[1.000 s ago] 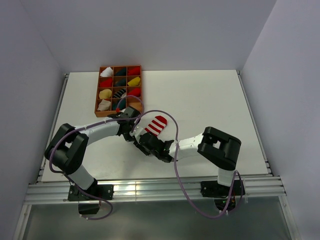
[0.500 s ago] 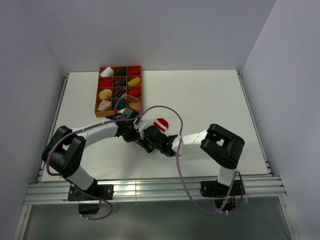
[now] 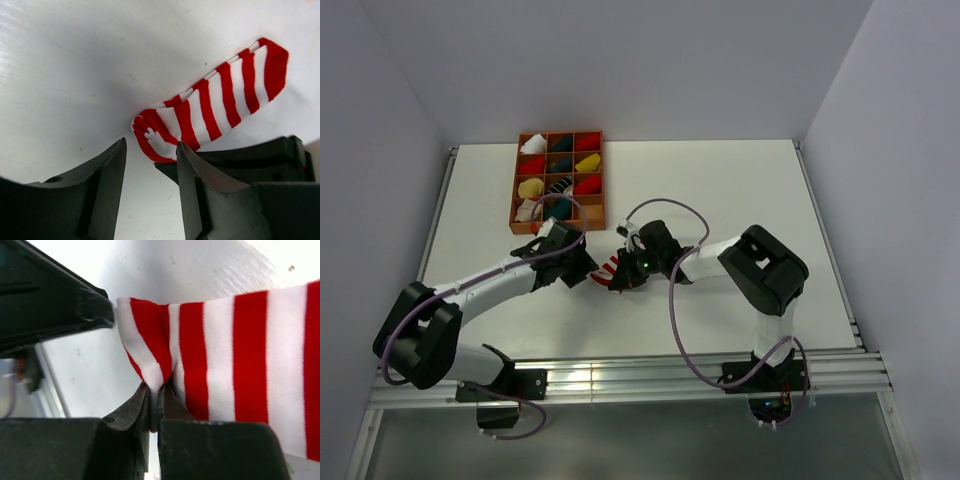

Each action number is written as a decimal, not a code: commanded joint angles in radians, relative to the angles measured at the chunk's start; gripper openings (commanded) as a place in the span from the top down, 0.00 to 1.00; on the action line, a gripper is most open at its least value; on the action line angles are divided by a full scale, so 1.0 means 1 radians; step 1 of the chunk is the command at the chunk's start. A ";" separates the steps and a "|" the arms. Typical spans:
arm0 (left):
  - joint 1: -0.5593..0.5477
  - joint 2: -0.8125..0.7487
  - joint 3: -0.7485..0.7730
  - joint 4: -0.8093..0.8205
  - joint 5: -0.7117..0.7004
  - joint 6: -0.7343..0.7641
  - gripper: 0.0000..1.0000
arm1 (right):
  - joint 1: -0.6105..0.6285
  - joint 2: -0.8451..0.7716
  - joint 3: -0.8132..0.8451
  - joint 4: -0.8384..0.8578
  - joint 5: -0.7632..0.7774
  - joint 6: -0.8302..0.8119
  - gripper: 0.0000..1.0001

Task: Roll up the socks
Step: Roll the sock at the center of the board.

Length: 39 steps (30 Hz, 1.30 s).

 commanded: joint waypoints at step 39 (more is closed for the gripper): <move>-0.036 0.106 -0.100 0.222 0.027 -0.051 0.53 | -0.199 0.289 -0.024 -0.047 -0.237 0.218 1.00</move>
